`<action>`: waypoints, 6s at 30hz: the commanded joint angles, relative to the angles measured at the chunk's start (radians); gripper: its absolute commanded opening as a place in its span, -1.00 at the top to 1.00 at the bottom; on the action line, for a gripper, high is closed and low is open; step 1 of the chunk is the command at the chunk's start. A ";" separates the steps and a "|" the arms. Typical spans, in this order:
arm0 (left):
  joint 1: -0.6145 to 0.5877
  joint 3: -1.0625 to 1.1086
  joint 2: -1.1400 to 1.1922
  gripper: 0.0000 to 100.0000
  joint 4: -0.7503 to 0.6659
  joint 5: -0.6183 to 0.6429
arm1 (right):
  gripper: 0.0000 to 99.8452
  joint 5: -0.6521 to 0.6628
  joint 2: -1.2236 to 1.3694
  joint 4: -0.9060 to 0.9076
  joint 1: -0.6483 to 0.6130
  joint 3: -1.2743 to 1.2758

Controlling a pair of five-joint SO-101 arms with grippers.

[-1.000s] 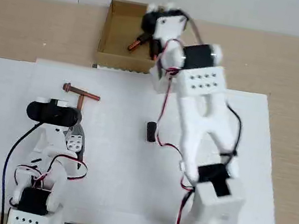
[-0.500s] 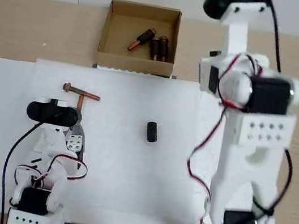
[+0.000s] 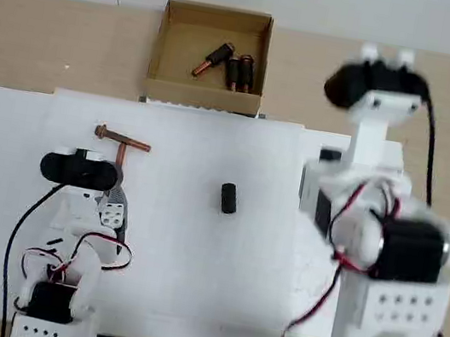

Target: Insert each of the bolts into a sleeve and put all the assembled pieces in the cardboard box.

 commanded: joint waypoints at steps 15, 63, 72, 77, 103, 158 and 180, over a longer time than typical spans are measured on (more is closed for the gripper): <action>-0.005 -0.242 -0.002 0.99 0.175 -0.006 | 0.99 0.023 -0.674 -0.237 0.160 0.844; -0.114 -1.609 1.685 0.99 0.489 0.664 | 1.00 0.018 -0.700 -0.294 0.162 0.910; -0.144 -1.830 1.909 0.98 0.624 0.697 | 1.00 0.018 -0.699 -0.295 0.162 0.911; -0.143 -1.874 1.992 0.91 0.631 0.695 | 1.00 0.017 -0.694 -0.297 0.162 0.911; -0.146 -1.906 2.194 0.81 0.457 0.692 | 1.00 0.017 -0.700 -0.300 0.162 0.936; -0.164 -2.727 2.429 0.99 0.855 0.577 | 1.00 0.020 -0.700 -0.292 0.160 0.859; 0.121 -2.898 1.918 0.99 0.865 0.450 | 1.00 0.025 -0.700 -0.291 0.156 0.859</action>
